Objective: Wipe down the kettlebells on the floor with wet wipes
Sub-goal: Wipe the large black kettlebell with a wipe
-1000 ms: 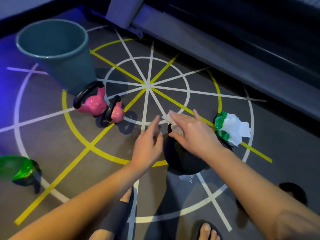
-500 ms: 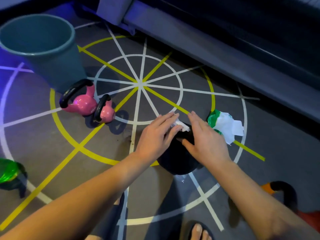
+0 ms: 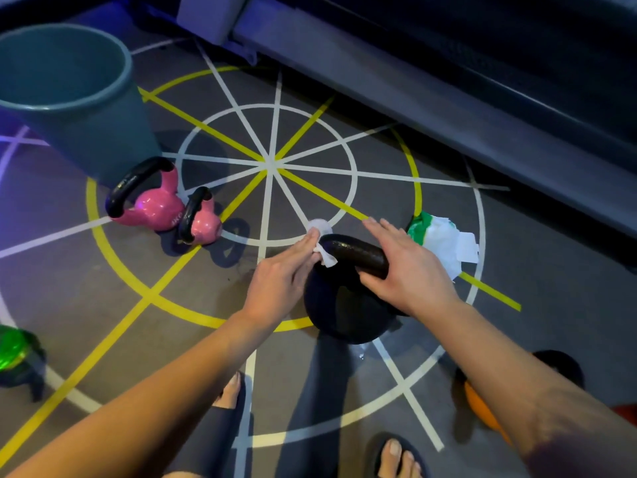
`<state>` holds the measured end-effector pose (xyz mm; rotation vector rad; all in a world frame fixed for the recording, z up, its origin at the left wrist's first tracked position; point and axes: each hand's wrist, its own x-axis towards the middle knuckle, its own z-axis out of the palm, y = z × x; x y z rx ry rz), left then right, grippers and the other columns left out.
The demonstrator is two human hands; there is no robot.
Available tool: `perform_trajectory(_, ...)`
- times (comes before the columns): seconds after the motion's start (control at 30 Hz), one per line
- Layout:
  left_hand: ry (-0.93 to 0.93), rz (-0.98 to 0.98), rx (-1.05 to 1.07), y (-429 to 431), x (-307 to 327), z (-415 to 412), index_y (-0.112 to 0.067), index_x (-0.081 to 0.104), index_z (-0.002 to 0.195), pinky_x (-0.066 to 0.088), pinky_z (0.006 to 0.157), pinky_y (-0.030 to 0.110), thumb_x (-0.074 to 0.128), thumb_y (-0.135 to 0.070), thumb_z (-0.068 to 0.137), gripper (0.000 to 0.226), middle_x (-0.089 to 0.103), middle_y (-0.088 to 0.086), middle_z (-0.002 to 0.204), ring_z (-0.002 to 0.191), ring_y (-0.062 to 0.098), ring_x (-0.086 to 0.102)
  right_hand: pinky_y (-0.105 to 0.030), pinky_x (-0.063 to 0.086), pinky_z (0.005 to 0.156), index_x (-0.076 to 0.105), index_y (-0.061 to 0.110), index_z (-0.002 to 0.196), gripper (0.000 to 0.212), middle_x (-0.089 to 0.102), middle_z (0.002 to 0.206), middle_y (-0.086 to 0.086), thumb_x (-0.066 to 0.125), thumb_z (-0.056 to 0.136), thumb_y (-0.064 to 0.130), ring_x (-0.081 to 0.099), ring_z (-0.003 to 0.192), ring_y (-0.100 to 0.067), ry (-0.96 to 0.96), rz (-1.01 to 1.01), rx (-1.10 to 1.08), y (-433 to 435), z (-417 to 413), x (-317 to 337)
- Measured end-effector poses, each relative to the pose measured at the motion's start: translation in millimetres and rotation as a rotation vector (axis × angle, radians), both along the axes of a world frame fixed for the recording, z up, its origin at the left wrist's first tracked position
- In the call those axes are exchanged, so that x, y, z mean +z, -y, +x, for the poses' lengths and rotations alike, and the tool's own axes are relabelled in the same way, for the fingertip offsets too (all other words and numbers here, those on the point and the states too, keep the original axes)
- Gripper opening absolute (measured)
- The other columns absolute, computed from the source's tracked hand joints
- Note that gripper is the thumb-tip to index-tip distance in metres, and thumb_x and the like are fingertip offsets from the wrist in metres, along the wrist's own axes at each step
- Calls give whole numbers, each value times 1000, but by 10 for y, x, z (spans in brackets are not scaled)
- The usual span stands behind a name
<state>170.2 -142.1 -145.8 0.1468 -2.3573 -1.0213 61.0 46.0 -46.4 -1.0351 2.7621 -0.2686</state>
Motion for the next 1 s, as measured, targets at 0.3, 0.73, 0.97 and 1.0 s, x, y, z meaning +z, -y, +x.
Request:
perform_trajectory(0.3, -119, -36, -155, -109, 133, -143, -2, 58, 141, 44, 115, 40, 61, -5, 102, 38, 56, 6, 148, 140, 13, 50, -38, 52, 93, 41, 31, 152, 73, 61, 141, 5, 66, 86, 51, 62, 123, -22, -53, 63, -47, 37, 45, 23)
perform_trajectory(0.73, 215, 189, 77, 6, -3, 54, -24, 62, 141, 40, 61, 22, 54, -7, 101, 45, 66, 1, 70, 61, 15, 56, -40, 56, 84, 35, 35, 151, 71, 72, 119, 6, 55, 89, 64, 69, 104, -26, -81, 164, -100, 67, 75, 28)
perform_trajectory(0.97, 209, 291, 224, -258, 92, 70, -23, 61, 140, 55, 71, 42, 52, -16, 103, 39, 77, 7, 89, 76, 29, 70, -38, 54, 84, 39, 35, 150, 70, 72, 122, 7, 57, 90, 64, 70, 103, -28, -94, 187, -114, 91, 88, 60)
perform_trajectory(1.0, 171, 289, 245, -308, 131, 61, -21, 63, 139, 55, 74, 38, 53, -15, 103, 38, 78, 7, 94, 79, 27, 71, -39, 54, 85, 39, 35, 150, 69, 72, 121, 6, 57, 89, 64, 70, 104, -28, -94, 185, -121, 93, 88, 61)
